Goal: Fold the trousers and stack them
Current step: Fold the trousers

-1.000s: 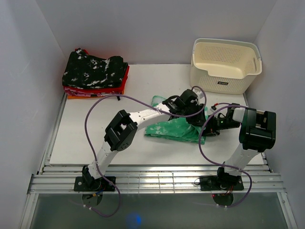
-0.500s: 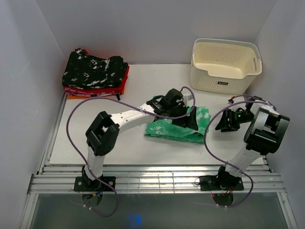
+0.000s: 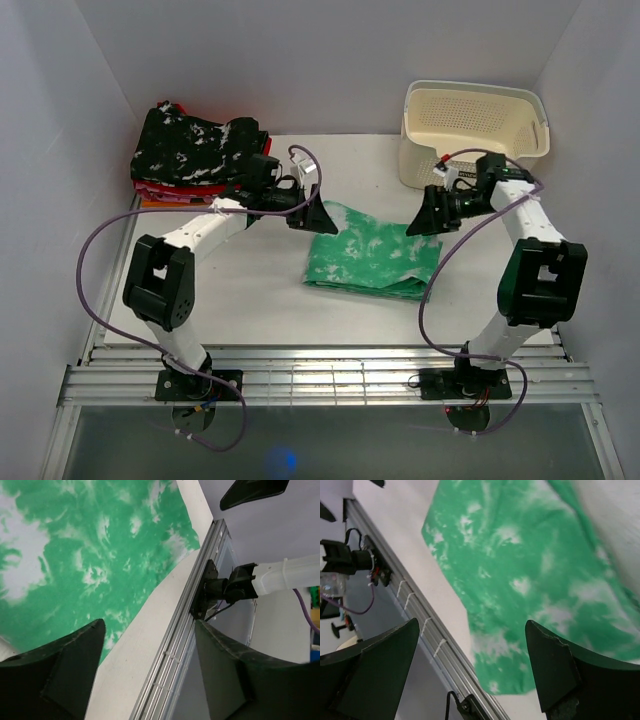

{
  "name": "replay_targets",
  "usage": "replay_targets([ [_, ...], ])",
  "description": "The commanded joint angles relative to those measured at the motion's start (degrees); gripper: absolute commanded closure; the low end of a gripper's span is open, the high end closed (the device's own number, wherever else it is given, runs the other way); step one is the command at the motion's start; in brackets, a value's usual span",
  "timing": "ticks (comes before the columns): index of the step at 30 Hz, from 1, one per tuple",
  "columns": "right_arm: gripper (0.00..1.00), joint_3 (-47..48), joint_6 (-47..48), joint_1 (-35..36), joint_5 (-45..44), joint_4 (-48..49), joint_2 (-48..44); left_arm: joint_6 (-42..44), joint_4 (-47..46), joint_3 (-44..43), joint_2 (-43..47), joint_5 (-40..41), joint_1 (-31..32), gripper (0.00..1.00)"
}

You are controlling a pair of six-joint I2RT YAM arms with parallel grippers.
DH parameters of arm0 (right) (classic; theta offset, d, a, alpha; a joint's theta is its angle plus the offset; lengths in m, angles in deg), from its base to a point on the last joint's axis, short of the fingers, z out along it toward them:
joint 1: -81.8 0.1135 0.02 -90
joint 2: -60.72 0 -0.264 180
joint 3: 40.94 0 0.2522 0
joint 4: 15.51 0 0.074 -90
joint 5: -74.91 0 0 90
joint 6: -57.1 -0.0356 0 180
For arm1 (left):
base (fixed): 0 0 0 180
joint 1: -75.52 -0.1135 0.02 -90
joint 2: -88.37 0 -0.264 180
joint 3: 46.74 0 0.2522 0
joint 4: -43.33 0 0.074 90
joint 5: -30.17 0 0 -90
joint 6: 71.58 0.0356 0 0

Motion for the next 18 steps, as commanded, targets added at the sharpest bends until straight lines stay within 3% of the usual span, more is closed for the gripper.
replay_targets([
  [1,0.09,-3.8,-6.2,5.8,4.3,3.9,0.1,0.9,-3.2,1.4,-1.1,-8.3,0.8,0.2],
  [4,0.08,-9.5,-4.0,6.1,4.1,4.0,2.8,-2.1,-4.4,3.0,-4.9,-9.0,0.7,0.3],
  [9,0.05,-18.7,0.5,3.6,1.9,3.4,8.2,-8.5,-15.9,10.7,-8.0,-10.0,0.7,0.34],
  [18,0.08,-17.6,-0.6,0.7,-8.6,5.2,22.3,-14.0,-23.5,16.2,-17.8,-5.0,-0.4,0.37],
])
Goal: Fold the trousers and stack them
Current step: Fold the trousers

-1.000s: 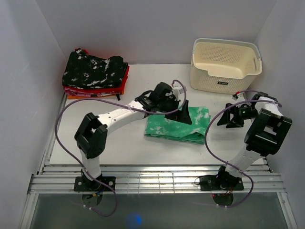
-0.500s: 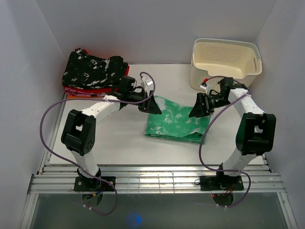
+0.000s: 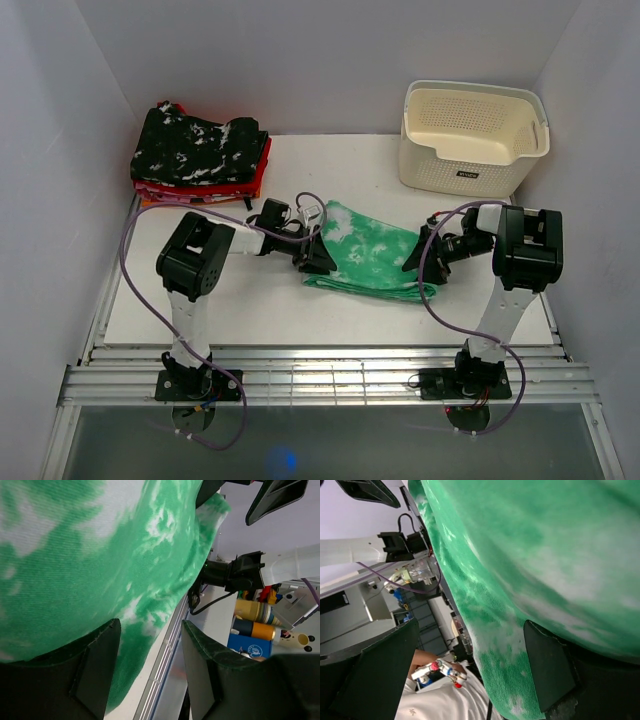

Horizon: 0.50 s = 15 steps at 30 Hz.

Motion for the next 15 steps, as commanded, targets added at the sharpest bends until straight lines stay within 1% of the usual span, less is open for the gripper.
replay_targets([
  [1,0.08,-1.7,0.2,-0.1,-16.6,7.4,5.4,-2.6,-3.2,1.9,-0.7,3.7,-0.7,0.37],
  [4,0.08,2.0,0.0,0.0,-19.1,8.6,4.7,-2.9,-2.8,3.6,1.2,4.2,-0.8,0.38],
  [6,0.08,5.4,0.9,0.0,-18.4,6.8,3.6,-3.1,-3.7,5.5,5.8,3.0,-0.8,0.39],
  [7,0.08,9.3,2.6,0.2,-17.6,5.5,3.5,-2.9,-3.8,5.9,7.8,2.6,-0.8,0.39],
  [8,0.08,11.5,3.9,0.3,-16.3,1.5,3.3,-2.3,-3.5,6.1,9.9,2.7,-0.8,0.4],
  [9,0.08,14.0,5.1,0.4,-12.8,-1.0,3.2,-0.7,-3.0,5.9,13.8,2.6,-0.8,0.4],
  [10,0.08,18.4,6.7,0.5,-11.1,-3.2,2.9,0.3,-2.6,5.2,15.6,1.3,-0.8,0.39],
  [12,0.08,22.1,8.0,0.5,-7.2,-7.7,1.6,2.0,-1.9,2.5,18.0,0.3,-0.8,0.39],
  [13,0.08,24.4,8.0,0.5,-6.4,-8.0,0.9,2.1,-2.4,1.7,19.5,-0.5,-0.8,0.38],
  [15,0.09,25.8,7.9,0.5,-3.9,-8.2,-1.1,0.9,-4.5,-0.6,19.6,-0.7,-0.8,0.38],
])
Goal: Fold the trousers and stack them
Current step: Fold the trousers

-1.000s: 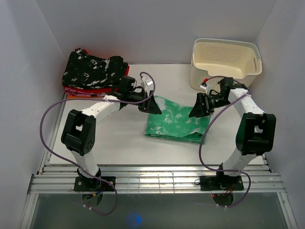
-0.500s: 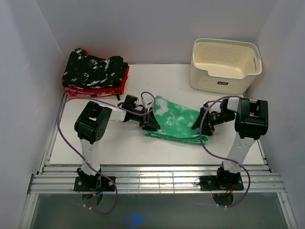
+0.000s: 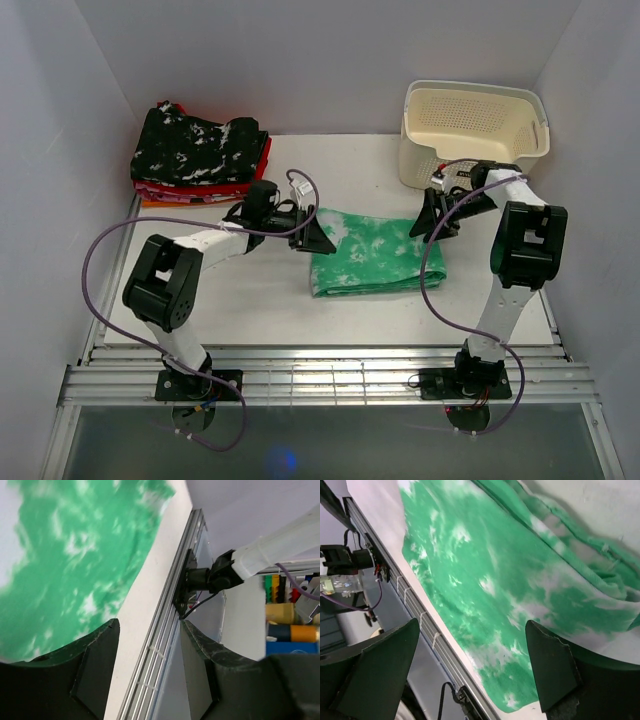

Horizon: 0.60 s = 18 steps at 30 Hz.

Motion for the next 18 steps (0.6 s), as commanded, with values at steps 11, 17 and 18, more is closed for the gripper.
replay_targets([
  [11,0.14,6.4,-2.9,1.6,7.2,8.6,4.7,-3.9,-13.7,-17.8,-15.4,3.1,-1.5,0.38],
  [17,0.18,3.7,-6.2,1.5,3.3,17.4,10.5,-9.7,-16.9,-24.0,-28.9,4.0,-5.8,0.4],
  [18,0.19,3.6,-6.7,1.5,2.8,18.2,11.1,-9.7,-16.9,-24.4,-30.1,3.7,-6.3,0.41],
])
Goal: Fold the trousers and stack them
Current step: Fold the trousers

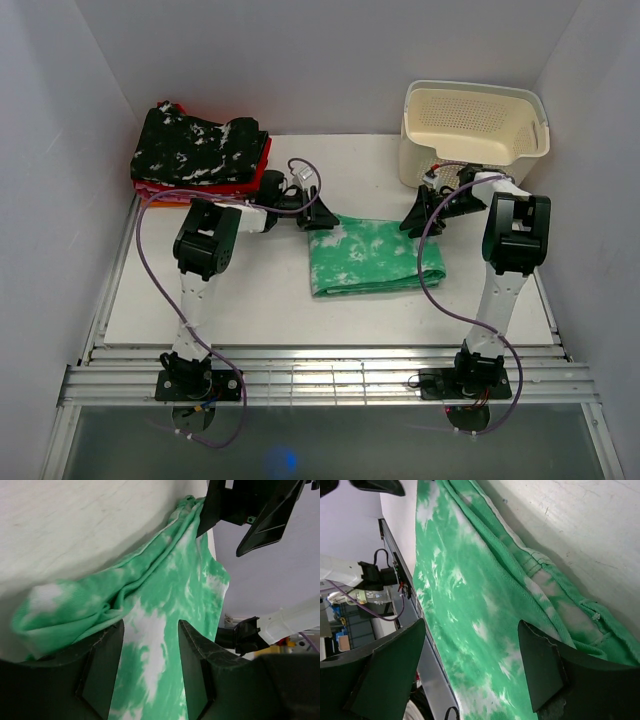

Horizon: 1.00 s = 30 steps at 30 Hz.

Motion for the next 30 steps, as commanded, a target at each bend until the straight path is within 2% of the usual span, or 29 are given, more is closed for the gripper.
replay_targets([
  [1,0.19,-0.6,-1.9,-0.1,-5.7,9.6,3.3,-1.9,-2.5,-2.6,-2.9,0.7,-3.2,0.41],
  [5,0.21,3.0,-2.8,0.0,-5.7,9.4,3.7,-0.6,-2.5,-4.3,-4.8,-1.0,-5.6,0.41],
  [8,0.22,5.9,-1.6,0.0,-2.7,6.2,0.4,1.7,-2.5,-5.5,0.0,-6.5,-6.2,0.41],
  [12,0.23,7.4,4.5,0.0,0.2,-7.1,-6.0,2.7,-0.9,-1.7,9.7,-9.6,-6.2,0.4],
  [16,0.26,0.1,11.8,0.0,1.0,-15.6,-12.2,0.5,-0.3,9.5,20.0,-10.5,-5.6,0.4],
  [20,0.31,-9.7,18.3,0.0,-0.6,-20.2,-14.0,-1.4,-0.2,19.9,30.0,-7.3,-3.0,0.4],
  [26,0.38,-17.5,20.6,-0.8,0.9,-20.3,-8.9,-2.6,-1.8,27.5,32.2,-4.6,3.1,0.39],
  [30,0.42,-21.1,15.4,-1.9,-0.4,-13.1,-5.5,-5.4,-4.6,30.4,27.5,-3.8,5.0,0.4],
])
